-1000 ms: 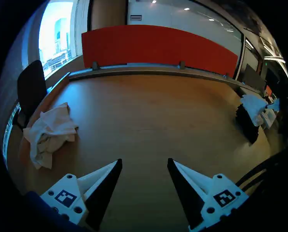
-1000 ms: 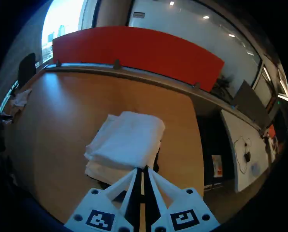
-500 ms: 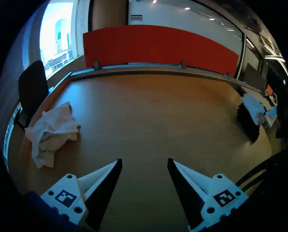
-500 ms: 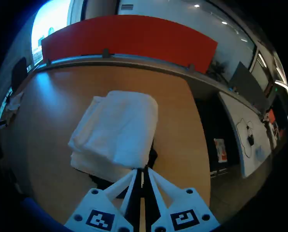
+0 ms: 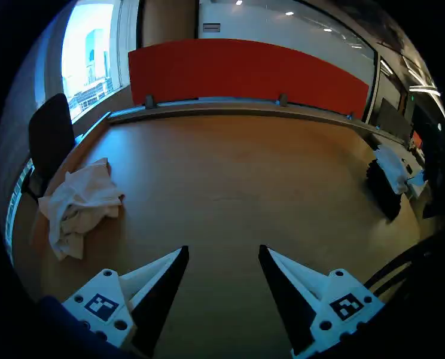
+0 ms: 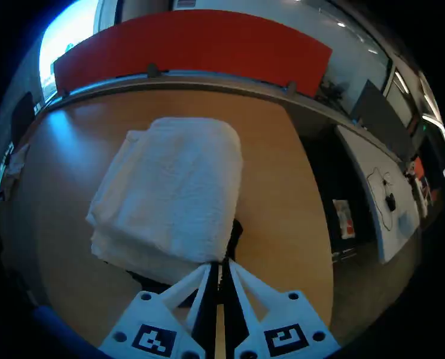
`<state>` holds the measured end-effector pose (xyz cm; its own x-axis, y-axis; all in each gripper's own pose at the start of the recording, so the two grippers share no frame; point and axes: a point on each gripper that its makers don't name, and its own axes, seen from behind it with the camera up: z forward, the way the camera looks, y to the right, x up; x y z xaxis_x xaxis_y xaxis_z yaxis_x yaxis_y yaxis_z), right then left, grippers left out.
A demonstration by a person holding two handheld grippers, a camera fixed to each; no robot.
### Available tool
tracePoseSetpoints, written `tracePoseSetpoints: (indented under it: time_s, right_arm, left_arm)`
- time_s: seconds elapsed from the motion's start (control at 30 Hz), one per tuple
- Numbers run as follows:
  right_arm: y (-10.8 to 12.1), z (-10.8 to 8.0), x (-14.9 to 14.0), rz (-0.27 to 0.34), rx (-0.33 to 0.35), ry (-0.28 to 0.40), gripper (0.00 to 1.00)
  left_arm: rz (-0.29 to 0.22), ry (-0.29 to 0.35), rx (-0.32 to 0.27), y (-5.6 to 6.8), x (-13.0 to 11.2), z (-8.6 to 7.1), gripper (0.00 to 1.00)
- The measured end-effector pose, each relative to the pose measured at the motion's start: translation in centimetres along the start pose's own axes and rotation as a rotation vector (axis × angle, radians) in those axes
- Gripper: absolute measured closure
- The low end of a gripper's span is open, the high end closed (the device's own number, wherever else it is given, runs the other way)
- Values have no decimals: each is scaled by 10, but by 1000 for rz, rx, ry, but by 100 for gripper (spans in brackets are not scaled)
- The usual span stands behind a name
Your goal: Fold towel
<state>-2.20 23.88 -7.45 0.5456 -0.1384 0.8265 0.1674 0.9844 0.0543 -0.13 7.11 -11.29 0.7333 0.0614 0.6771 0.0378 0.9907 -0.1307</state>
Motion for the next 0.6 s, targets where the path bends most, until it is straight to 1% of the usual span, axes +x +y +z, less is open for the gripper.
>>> tracePoseSetpoints:
  time_s: [0.17,0.47,0.5,0.6]
  right_arm:
    - [0,1,0,3,-3,8,95]
    - [-1,-5,3,-7,-7,29,94]
    - [0,-6,4,-7,-9,32,93]
    - [2,-9,5,-6,-16,40,83]
  left_arm:
    - [1,1,1,0,0,0,14]
    - [0,2,-4,2,1,1,14]
    - [1,2,-4,2,1,1,14]
    - [3,2,-5,2,2,1,14]
